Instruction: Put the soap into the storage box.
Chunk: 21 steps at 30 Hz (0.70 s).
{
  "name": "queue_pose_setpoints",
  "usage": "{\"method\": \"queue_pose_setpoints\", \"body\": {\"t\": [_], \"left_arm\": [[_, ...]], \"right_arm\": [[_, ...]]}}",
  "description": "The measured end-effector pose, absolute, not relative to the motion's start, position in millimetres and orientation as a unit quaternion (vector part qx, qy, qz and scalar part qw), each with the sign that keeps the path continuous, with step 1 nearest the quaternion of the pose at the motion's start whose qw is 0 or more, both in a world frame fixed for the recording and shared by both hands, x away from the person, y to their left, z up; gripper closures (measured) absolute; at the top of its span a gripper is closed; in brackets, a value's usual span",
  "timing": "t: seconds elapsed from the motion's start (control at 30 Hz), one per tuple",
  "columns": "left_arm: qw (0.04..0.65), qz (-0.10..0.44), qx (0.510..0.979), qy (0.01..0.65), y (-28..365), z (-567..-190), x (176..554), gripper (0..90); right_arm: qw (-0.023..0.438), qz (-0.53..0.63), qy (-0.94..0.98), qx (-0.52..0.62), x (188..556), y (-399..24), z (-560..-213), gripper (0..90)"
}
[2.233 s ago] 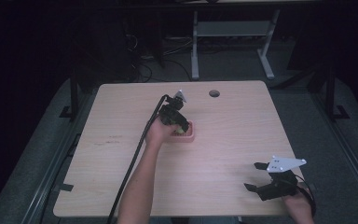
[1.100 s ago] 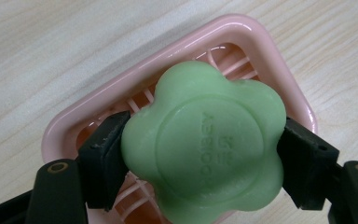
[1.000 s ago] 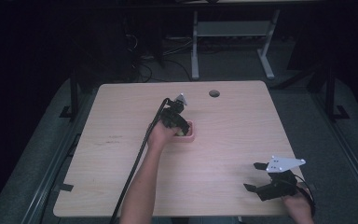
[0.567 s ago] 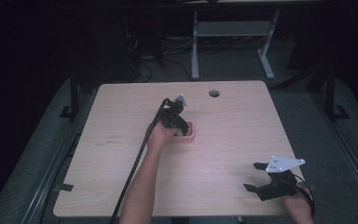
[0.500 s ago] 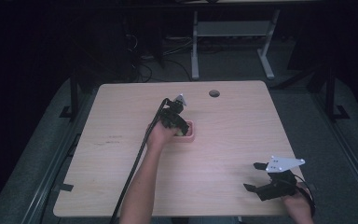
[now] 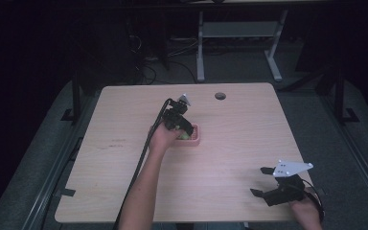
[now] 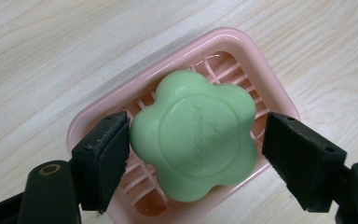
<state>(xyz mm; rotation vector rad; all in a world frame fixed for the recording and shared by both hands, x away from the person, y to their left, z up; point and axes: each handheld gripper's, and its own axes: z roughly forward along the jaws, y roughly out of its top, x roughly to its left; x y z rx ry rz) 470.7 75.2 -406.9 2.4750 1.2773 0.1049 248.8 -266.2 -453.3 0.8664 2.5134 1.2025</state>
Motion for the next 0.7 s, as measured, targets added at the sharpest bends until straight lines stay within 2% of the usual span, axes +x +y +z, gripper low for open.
{"method": "queue_pose_setpoints", "body": {"t": [0.7], "left_arm": [[0.19,0.04,0.879,0.436,91,-395,454,23.2]], "right_arm": [[0.111,0.405,0.857,0.298,249,-266,-454,13.7]]}}
